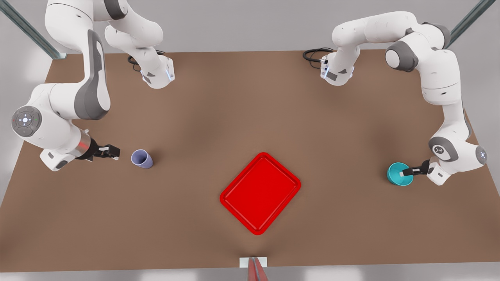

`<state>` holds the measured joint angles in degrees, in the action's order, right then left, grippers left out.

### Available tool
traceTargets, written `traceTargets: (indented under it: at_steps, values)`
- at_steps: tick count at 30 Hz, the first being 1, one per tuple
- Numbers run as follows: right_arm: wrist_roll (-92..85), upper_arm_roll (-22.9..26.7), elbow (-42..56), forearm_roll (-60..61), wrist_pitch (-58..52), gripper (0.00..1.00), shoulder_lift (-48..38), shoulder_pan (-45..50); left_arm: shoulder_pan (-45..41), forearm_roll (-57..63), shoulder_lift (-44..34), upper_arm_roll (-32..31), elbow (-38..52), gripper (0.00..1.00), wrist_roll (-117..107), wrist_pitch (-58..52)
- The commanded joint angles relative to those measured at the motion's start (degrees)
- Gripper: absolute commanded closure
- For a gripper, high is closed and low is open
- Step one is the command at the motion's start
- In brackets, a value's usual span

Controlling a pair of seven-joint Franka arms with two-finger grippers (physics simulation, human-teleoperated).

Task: Place the bowl on the tray with the left arm and the cup on the tray with the right arm

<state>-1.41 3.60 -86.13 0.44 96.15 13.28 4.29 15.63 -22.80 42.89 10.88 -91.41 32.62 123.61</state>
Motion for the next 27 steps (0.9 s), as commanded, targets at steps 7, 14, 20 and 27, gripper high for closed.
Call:
traceTargets:
  at_steps: [7,14,20,27]
  values:
    - [0.4,0.2,-0.1,-0.1,-0.4,0.0,-0.4,0.0,0.0,0.3,0.0,0.0,0.0,0.79,-0.9,0.8]
    - [0.0,0.4,-2.9,-0.1,0.4,0.0,-2.5,-0.5,-0.3,0.2,0.4,-0.1,0.0,0.79,-2.6,0.8]
    - [0.0,0.4,-2.9,-0.1,0.4,0.0,-2.4,-0.5,-0.6,-0.7,-0.5,-0.3,-0.1,0.79,-4.7,-0.6]
    - [-0.1,0.4,-2.8,0.0,0.4,0.0,-2.4,-0.6,-18.2,-1.0,-10.5,-1.0,-0.6,0.79,-22.4,-8.4]
